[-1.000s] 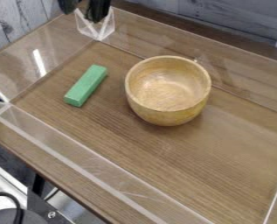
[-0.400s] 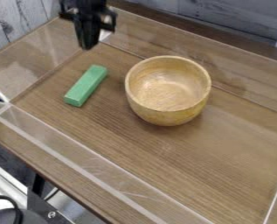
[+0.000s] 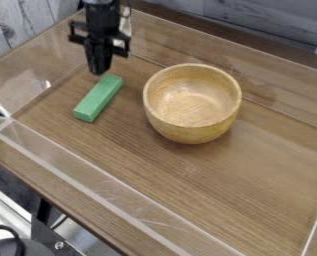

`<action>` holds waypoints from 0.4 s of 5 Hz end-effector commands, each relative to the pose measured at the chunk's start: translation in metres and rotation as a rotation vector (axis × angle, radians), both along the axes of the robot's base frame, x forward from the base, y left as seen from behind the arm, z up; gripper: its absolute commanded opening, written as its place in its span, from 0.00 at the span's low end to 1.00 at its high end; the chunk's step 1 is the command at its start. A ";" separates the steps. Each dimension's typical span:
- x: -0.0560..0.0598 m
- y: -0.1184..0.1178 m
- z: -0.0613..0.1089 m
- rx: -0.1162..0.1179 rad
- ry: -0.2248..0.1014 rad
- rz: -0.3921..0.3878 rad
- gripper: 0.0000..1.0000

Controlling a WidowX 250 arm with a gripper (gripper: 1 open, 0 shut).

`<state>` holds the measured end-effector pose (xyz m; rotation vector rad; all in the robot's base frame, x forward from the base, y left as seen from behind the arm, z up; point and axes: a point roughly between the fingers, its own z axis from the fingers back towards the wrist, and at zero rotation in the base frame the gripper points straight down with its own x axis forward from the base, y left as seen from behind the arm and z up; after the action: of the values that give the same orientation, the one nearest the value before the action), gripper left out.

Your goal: Remove the green block from inside the brown bowl and put it on the table

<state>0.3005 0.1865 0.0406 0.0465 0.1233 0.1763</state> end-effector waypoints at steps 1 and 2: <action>0.008 0.012 0.012 0.033 -0.032 0.021 0.00; 0.009 0.017 0.012 0.032 -0.023 0.040 0.00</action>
<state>0.3014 0.1938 0.0335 0.0425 0.1577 0.2088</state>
